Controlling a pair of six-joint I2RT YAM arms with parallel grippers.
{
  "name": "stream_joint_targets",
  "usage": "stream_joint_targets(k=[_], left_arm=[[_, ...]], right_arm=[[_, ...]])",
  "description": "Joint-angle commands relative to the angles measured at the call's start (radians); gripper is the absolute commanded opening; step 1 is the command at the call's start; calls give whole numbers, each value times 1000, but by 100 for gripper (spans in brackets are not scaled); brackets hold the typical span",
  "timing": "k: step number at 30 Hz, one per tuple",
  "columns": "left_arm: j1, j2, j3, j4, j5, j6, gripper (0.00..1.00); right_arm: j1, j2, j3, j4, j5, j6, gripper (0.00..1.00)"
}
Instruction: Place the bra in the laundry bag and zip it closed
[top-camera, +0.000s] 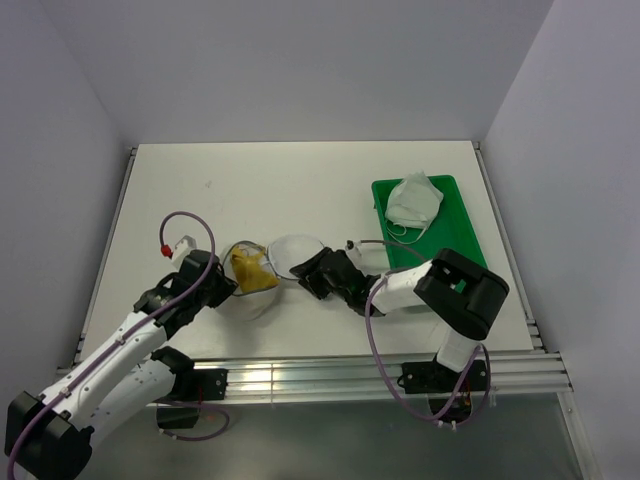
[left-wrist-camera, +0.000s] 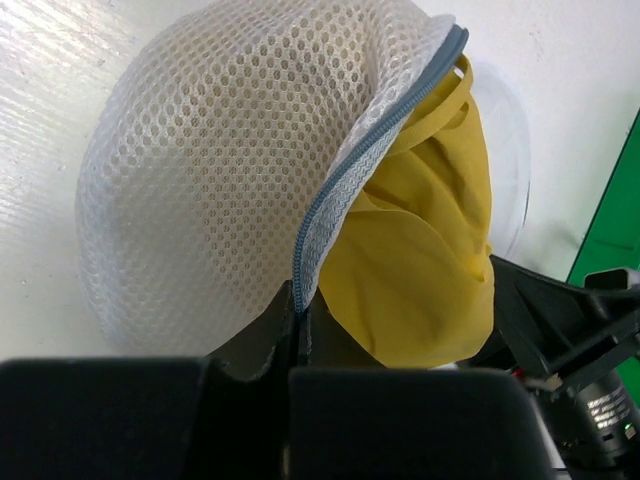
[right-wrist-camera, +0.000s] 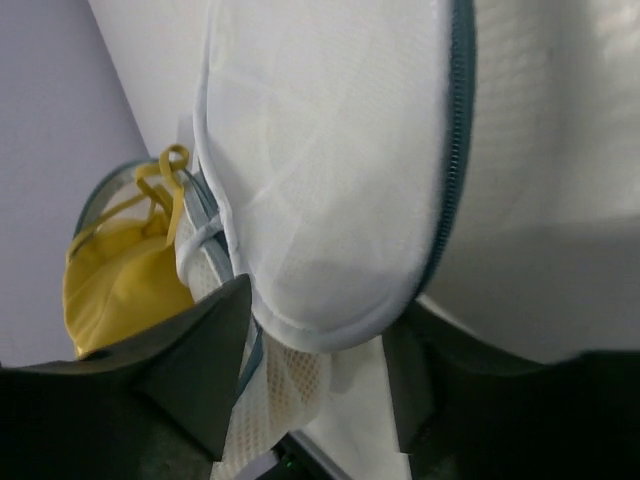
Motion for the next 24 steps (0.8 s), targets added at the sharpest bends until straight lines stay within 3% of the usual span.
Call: stream_joint_targets(k=[1, 3, 4, 9, 17, 24], left_arm=[[4, -18, 45, -19, 13, 46, 0], [4, -19, 58, -24, 14, 58, 0], [3, -19, 65, -27, 14, 66, 0], [4, -1, 106, -33, 1, 120, 0], [6, 101, 223, -21, -78, 180, 0], [6, 229, 327, 118, -52, 218, 0]], right_arm=[[-34, 26, 51, 38, 74, -33, 53], [-44, 33, 67, 48, 88, -64, 43], [-54, 33, 73, 48, 96, -79, 28], [-77, 4, 117, 44, 162, -222, 5], [-66, -222, 140, 25, 318, -671, 0], [-9, -501, 103, -22, 398, -974, 0]])
